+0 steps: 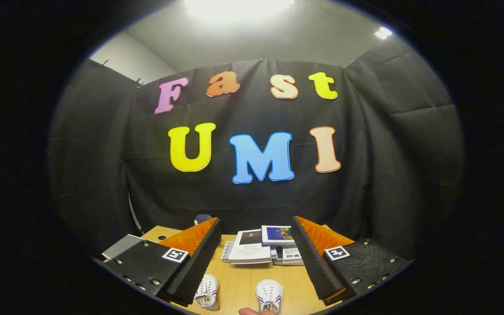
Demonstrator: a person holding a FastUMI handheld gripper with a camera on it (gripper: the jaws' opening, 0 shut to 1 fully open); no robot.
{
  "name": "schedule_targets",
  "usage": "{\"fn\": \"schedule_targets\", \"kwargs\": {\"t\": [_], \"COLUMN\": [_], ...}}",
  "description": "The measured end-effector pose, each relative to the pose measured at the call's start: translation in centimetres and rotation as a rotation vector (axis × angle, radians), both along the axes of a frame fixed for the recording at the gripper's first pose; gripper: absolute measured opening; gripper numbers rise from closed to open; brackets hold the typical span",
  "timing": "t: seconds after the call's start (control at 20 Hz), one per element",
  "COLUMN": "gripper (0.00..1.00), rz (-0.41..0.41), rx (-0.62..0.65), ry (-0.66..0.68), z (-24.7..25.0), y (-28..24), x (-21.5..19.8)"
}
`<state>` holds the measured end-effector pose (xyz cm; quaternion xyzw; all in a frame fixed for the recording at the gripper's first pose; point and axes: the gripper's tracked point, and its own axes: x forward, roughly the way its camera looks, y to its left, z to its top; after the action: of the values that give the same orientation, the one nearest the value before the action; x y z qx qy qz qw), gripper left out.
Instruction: Open the storage box then place both shoes into the box .Put the left shoe in first, then the right shoe, with the right side of both shoes facing outward in a uniform manner.
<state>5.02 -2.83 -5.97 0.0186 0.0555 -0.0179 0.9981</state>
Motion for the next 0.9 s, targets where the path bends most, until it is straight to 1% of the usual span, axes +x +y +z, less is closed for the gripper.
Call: {"fn": "schedule_targets", "kwargs": {"t": [0.2,0.45,0.6,0.75,0.9], "gripper": [0.98,0.98,0.98,0.98,0.98], "rz": [0.058,0.167,0.258,0.359,0.439], "rx": [0.045,0.145,0.19,0.285,0.37], "ry": [0.071,0.185,0.248,0.32,0.393], "z": [-3.1,-7.2,-9.8,-12.1,-14.6], "y": [1.7,5.4,8.6,12.4,16.0], "x": [1.5,3.4,4.4,4.9,5.4]}}
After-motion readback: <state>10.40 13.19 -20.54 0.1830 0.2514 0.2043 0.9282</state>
